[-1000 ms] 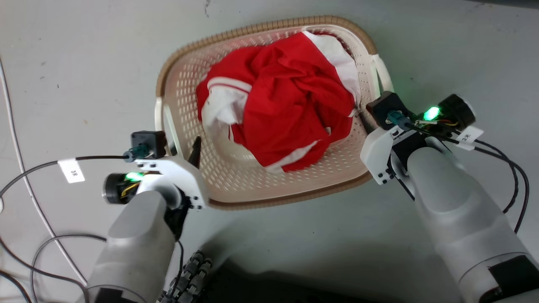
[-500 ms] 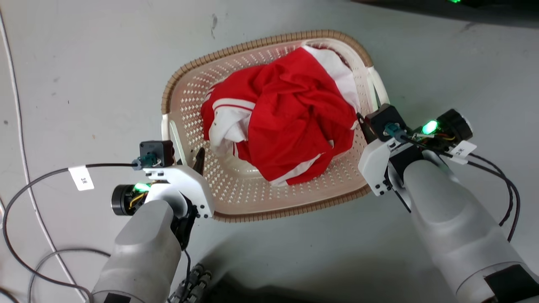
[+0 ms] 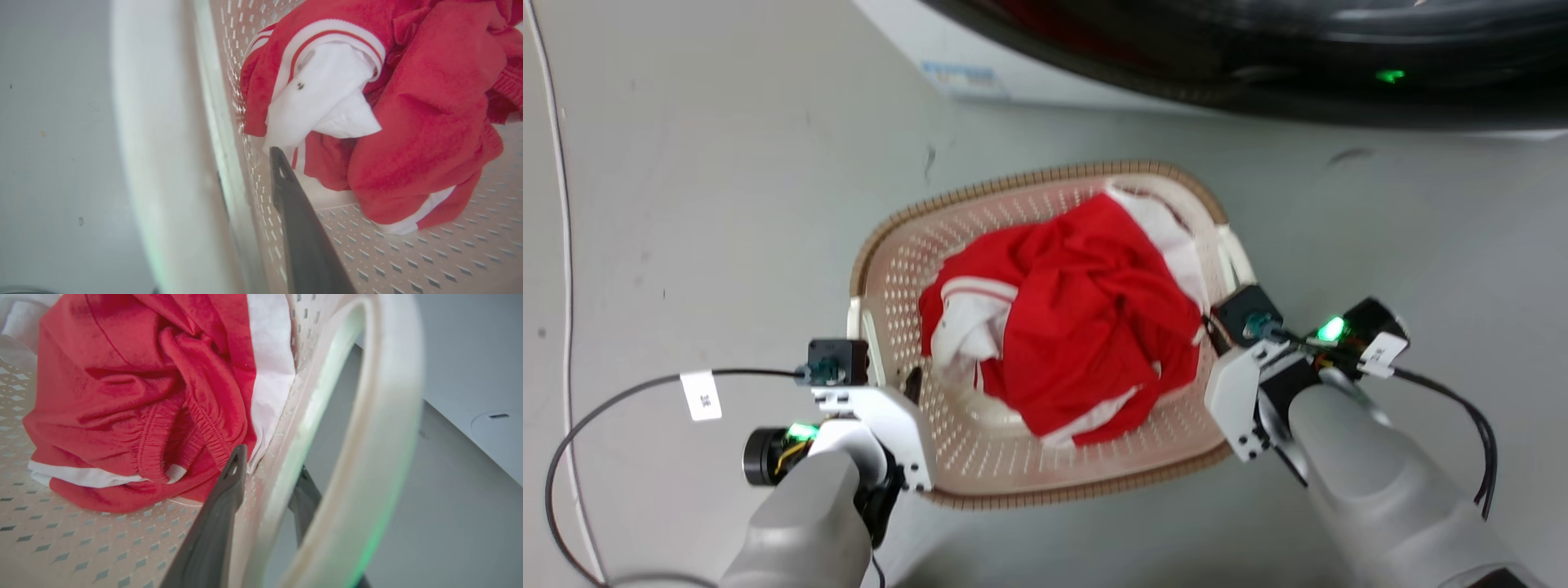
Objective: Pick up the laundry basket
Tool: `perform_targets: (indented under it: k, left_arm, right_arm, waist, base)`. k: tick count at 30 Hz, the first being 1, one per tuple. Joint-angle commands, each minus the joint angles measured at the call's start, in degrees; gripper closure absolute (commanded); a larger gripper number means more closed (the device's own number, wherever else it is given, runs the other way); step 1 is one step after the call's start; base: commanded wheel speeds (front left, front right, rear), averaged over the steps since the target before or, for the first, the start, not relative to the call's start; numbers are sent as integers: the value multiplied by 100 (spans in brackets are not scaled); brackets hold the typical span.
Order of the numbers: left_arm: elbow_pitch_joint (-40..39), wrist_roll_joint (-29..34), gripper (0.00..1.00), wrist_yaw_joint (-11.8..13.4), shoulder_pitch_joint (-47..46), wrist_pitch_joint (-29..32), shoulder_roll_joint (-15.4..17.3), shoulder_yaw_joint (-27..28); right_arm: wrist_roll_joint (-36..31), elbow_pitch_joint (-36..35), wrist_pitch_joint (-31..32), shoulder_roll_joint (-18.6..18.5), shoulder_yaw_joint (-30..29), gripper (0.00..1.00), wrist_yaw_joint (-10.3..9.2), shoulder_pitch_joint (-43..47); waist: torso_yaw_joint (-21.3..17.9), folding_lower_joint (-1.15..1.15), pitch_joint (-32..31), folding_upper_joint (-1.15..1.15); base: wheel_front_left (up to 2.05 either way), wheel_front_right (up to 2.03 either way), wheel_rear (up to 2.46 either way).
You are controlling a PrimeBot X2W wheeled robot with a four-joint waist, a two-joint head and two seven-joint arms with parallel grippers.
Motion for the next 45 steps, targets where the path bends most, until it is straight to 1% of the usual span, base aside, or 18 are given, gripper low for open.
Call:
perform_targets:
  k: [1,6,12,19,25,35,39,45]
  left_arm:
    - [-9,-19,100,8,57,27,65,-76]
    - [-57,-202,100,8,247,166,121,-300]
    - [-99,-410,100,8,487,350,224,-581]
    - [-182,-696,100,2,791,767,280,-906]
    - [-319,-947,100,1,931,1222,330,-1188]
    - [-502,-1406,100,-5,828,1994,434,-1560]
    - [-572,-1560,100,-17,809,2397,459,-1757]
    - [-660,-1773,100,-20,658,2859,515,-2001]
  right_arm:
    - [52,-23,42,0,169,100,75,138]
    - [480,-133,232,12,526,100,76,334]
    - [887,-94,403,20,862,100,77,614]
    - [1375,-63,737,34,1279,100,77,965]
    - [1804,-7,1122,34,1617,100,77,1120]
    - [2375,169,1563,31,1938,100,77,1073]
    - [2585,295,1742,24,2030,100,74,1055]
    - [2874,392,2047,15,2241,100,71,902]
  waist:
    - [-164,0,-409,0]
    - [-349,0,-896,0]
    - [-588,0,-1563,0]
    - [-844,0,-2313,0]
    - [-1023,0,-2836,0]
    - [-1227,0,-3386,0]
    - [-1239,0,-3585,0]
    - [-1258,0,-3726,0]
  base:
    - [0,0,0]
    - [0,0,0]
    - [0,0,0]
    - [0,0,0]
    - [0,0,0]
    - [0,0,0]
    - [0,0,0]
    - [0,0,0]
